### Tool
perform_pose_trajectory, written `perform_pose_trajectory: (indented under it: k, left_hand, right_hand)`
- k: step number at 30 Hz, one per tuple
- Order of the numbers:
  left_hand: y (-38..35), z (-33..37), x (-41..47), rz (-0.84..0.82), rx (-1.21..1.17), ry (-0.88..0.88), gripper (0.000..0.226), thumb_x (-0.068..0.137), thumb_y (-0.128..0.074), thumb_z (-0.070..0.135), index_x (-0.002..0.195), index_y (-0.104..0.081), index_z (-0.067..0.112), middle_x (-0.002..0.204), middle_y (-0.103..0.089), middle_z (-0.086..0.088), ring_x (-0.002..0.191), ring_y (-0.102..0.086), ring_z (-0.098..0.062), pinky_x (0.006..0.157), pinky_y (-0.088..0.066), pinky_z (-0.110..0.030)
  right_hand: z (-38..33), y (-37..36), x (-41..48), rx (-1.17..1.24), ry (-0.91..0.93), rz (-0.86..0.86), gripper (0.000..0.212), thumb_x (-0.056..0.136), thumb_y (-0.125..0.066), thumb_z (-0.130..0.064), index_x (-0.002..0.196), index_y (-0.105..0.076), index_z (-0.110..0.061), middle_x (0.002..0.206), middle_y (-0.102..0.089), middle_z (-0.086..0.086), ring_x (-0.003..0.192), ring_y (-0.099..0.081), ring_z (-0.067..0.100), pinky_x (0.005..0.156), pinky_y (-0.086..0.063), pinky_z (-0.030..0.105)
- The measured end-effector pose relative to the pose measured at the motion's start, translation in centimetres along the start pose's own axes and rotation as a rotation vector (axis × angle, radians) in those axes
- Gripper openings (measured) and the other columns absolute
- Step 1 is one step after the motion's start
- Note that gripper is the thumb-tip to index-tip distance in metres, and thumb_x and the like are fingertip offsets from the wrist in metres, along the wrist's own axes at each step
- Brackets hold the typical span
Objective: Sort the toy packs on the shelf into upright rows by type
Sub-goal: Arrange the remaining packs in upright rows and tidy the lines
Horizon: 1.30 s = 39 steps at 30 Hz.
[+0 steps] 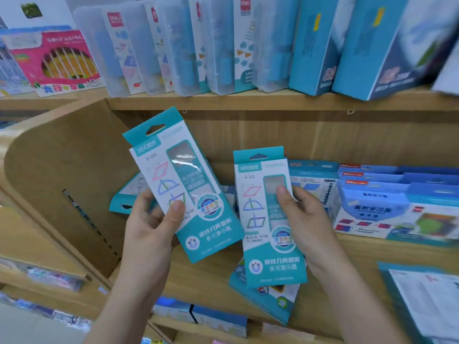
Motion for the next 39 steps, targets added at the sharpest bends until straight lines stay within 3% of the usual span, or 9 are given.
perform_pose_trajectory:
  k: [5, 12, 15, 20, 25, 27, 29, 33, 39]
  left_hand:
    - [-3.1, -1.6, -0.6, -0.066, 0.054, -0.044, 0.033, 0.079, -0.069, 0.013, 0.105, -0.052, 0.024, 0.104, -0.071, -0.004, 0.100, -0.066, -0.028, 0.081, -0.053, -0.044]
    - [-10.1, -3.1, -3.0, -0.217, 0.070, -0.041, 0.039, 0.086, -0.056, -0.011, 0.107, -0.051, 0.021, 0.101, -0.071, 0.001, 0.099, -0.066, -0.023, 0.074, -0.055, -0.029]
    - [-14.2, -3.7, -4.9, -0.299, 0.048, -0.024, 0.052, 0.079, -0.062, -0.011, 0.117, -0.045, 0.020, 0.107, -0.069, -0.005, 0.103, -0.065, -0.027, 0.083, -0.054, -0.044]
    - [-22.4, -4.6, -9.6, -0.452, 0.120, -0.141, 0.101, 0.078, -0.061, -0.015, 0.124, -0.029, 0.069, 0.120, -0.064, 0.010, 0.099, -0.068, -0.016, 0.075, -0.055, -0.026]
    - [-29.5, -6.7, -15.1, -0.652, 0.293, -0.264, 0.072, 0.088, -0.054, 0.010, 0.138, -0.028, 0.056, 0.145, -0.043, 0.013, 0.129, -0.048, -0.021, 0.102, -0.042, -0.052]
    - [-31.7, -7.8, -16.7, -0.683, 0.318, -0.257, 0.070, 0.086, -0.053, 0.011, 0.140, -0.031, 0.049, 0.145, -0.041, 0.013, 0.132, -0.044, -0.022, 0.103, -0.039, -0.055]
    - [-33.6, -8.2, -18.1, -0.694, 0.332, -0.268, 0.075, 0.083, -0.051, 0.003, 0.140, -0.033, 0.048, 0.142, -0.040, 0.022, 0.134, -0.040, -0.012, 0.103, -0.041, -0.051]
    - [-36.6, -8.3, -19.9, -0.697, 0.394, -0.334, 0.084, 0.085, -0.050, -0.008, 0.138, -0.029, 0.052, 0.129, -0.040, 0.037, 0.131, -0.036, 0.007, 0.105, -0.042, -0.032]
    - [-40.8, -8.0, -21.4, -0.737, 0.450, -0.370, 0.085, 0.087, -0.054, -0.009, 0.137, -0.027, 0.055, 0.123, -0.039, 0.040, 0.122, -0.037, 0.016, 0.092, -0.041, -0.010]
  right_hand:
    - [-2.3, 4.0, -1.5, -0.100, 0.170, 0.041, 0.021, 0.085, -0.054, -0.032, 0.101, -0.063, -0.022, 0.093, -0.075, -0.005, 0.085, -0.071, 0.015, 0.069, -0.058, 0.029]
    - [-5.0, 12.5, -4.8, -0.222, 0.345, 0.258, 0.014, 0.096, -0.051, -0.021, 0.106, -0.056, -0.029, 0.101, -0.071, -0.011, 0.093, -0.067, 0.009, 0.080, -0.054, 0.033]
    - [-5.5, 16.4, -6.4, -0.314, 0.387, 0.382, 0.019, 0.096, -0.043, -0.028, 0.111, -0.055, -0.029, 0.100, -0.067, -0.023, 0.094, -0.062, -0.002, 0.080, -0.047, 0.017]
    - [-5.6, 23.9, -9.2, -0.508, 0.356, 0.580, 0.037, 0.094, -0.028, -0.042, 0.126, -0.043, -0.031, 0.111, -0.057, -0.023, 0.102, -0.052, 0.001, 0.083, -0.037, 0.024]
    - [-4.9, 27.9, -10.7, -0.489, 0.239, 0.489, 0.050, 0.078, -0.039, -0.075, 0.125, -0.029, -0.060, 0.122, -0.051, -0.033, 0.116, -0.046, -0.010, 0.094, -0.037, 0.015]
    - [-4.6, 29.1, -10.8, -0.504, 0.239, 0.470, 0.078, 0.068, -0.051, -0.080, 0.135, -0.026, -0.049, 0.132, -0.048, -0.022, 0.126, -0.043, -0.001, 0.102, -0.038, 0.023]
    - [-4.2, 30.1, -11.1, -0.540, 0.200, 0.472, 0.109, 0.058, -0.060, -0.081, 0.146, -0.014, -0.037, 0.142, -0.038, -0.011, 0.131, -0.034, -0.005, 0.105, -0.033, 0.017]
    - [-5.2, 32.3, -12.4, -0.553, 0.206, 0.519, 0.117, 0.054, -0.065, -0.072, 0.144, 0.005, -0.046, 0.126, -0.024, -0.020, 0.107, -0.013, -0.039, 0.081, -0.016, -0.012]
    - [-6.6, 36.2, -13.8, -0.656, 0.244, 0.641, 0.106, 0.060, -0.077, -0.051, 0.146, -0.018, -0.030, 0.134, -0.043, -0.013, 0.125, -0.040, 0.001, 0.098, -0.037, 0.022]
Point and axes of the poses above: each hand's wrist, its own x-axis towards the middle knuckle, its own y-axis out of the back of the hand, z = x × y, the point moved 9 cm from there along x, towards the middle knuckle
